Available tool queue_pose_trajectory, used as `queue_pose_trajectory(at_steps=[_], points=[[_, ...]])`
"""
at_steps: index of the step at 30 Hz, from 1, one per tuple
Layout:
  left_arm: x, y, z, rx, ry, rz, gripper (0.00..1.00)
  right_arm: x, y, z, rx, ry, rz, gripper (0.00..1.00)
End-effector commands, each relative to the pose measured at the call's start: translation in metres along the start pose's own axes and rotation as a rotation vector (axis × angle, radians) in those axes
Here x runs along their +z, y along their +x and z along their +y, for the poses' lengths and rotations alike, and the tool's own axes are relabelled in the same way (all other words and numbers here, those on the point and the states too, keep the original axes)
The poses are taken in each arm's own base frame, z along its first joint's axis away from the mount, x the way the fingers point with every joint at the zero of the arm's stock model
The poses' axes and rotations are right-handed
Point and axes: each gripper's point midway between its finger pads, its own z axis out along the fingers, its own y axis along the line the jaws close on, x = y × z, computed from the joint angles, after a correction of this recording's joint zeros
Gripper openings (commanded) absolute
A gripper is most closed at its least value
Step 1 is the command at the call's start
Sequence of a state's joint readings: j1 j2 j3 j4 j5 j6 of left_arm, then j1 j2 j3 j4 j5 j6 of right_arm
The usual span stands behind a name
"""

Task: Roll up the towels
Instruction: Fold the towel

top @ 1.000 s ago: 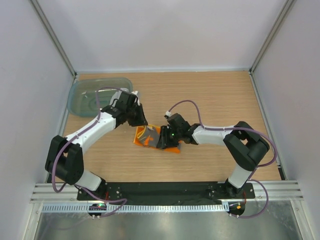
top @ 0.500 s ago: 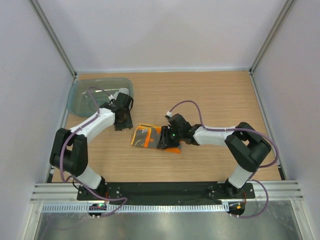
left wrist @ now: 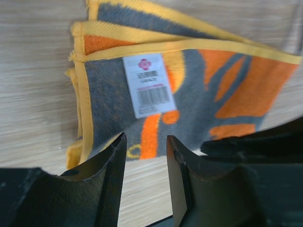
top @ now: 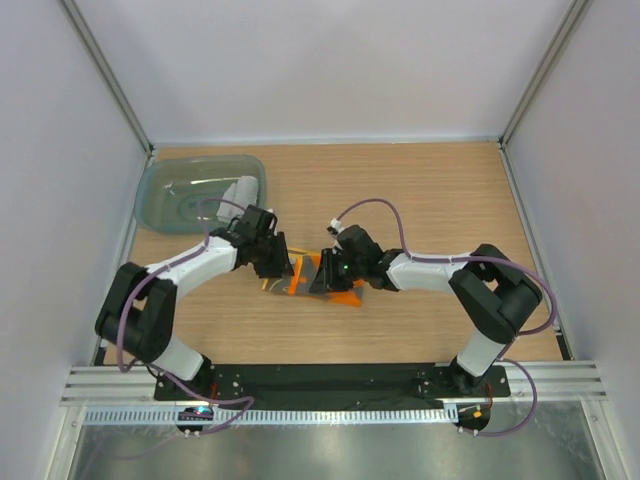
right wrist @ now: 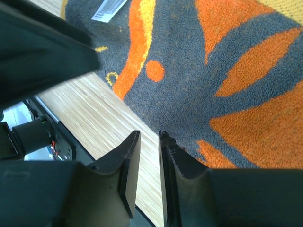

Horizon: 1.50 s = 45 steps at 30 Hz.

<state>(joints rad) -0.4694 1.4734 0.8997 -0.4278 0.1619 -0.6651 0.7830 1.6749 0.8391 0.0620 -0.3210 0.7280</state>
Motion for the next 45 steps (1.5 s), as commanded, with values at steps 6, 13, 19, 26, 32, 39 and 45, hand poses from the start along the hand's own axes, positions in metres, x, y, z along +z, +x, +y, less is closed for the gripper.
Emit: queue_pose_trajectory(at_steps=[6,13,19,26,32,39,45], points=[[0.051,-0.002,0.021,-0.074,-0.094,0.061,0.39,0.002,0.022,-0.023,0.052,0.014,0.004,0.27],[0.058,-0.015,0.043,-0.084,-0.174,0.064,0.45,-0.006,0.066,-0.058,0.127,0.064,0.051,0.27],[0.058,-0.032,0.055,-0.039,-0.244,0.025,0.62,-0.014,0.084,-0.056,0.12,0.057,0.078,0.27],[0.045,-0.044,0.056,-0.026,-0.298,-0.012,0.63,-0.046,0.106,-0.041,0.045,0.073,0.095,0.27],[0.011,-0.051,0.027,0.047,-0.281,-0.086,0.62,-0.086,0.086,0.004,-0.026,-0.067,-0.027,0.34],[-0.032,-0.043,0.006,0.134,-0.326,-0.178,0.62,-0.084,0.041,-0.015,0.022,0.071,-0.126,0.7],[-0.043,-0.02,-0.034,0.231,-0.247,-0.232,0.49,-0.082,-0.024,-0.016,0.087,0.028,-0.238,0.67]])
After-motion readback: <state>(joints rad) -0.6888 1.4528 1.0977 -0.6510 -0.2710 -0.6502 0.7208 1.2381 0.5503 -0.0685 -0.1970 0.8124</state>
